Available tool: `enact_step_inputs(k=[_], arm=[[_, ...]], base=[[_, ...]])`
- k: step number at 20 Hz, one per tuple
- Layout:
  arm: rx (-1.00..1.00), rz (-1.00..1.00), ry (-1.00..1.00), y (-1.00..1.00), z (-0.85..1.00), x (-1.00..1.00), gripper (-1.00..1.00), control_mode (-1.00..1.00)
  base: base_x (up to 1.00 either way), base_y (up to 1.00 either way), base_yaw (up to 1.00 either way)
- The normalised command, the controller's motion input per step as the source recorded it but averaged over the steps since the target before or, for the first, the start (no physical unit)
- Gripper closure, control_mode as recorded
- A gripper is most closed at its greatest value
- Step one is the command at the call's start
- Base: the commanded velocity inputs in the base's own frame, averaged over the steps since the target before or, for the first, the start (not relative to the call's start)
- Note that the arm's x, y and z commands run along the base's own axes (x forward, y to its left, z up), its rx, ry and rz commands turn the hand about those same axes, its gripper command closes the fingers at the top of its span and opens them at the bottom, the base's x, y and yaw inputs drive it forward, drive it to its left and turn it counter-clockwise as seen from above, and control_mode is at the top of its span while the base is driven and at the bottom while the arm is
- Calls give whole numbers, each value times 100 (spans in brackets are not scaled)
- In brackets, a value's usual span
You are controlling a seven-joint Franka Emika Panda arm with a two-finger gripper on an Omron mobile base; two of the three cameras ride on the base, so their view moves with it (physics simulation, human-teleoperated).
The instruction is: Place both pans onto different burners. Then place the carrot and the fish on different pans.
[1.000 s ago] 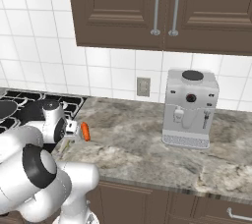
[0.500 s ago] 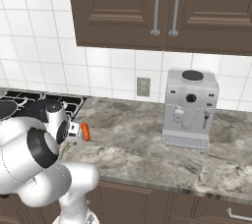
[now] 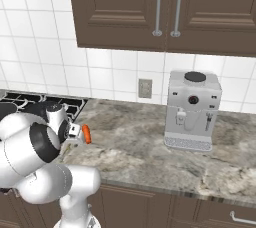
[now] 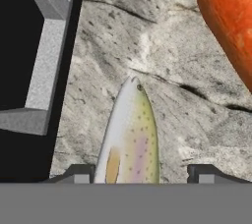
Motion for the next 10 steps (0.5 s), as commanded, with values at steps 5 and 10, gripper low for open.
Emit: enact_step_inputs(k=[5,10], arm=[[7,0,0,-5,-18,0,100,-100],[8,0,-1,1,-5,-1,100,-100]], base=[[0,0,0],[0,0,0]])
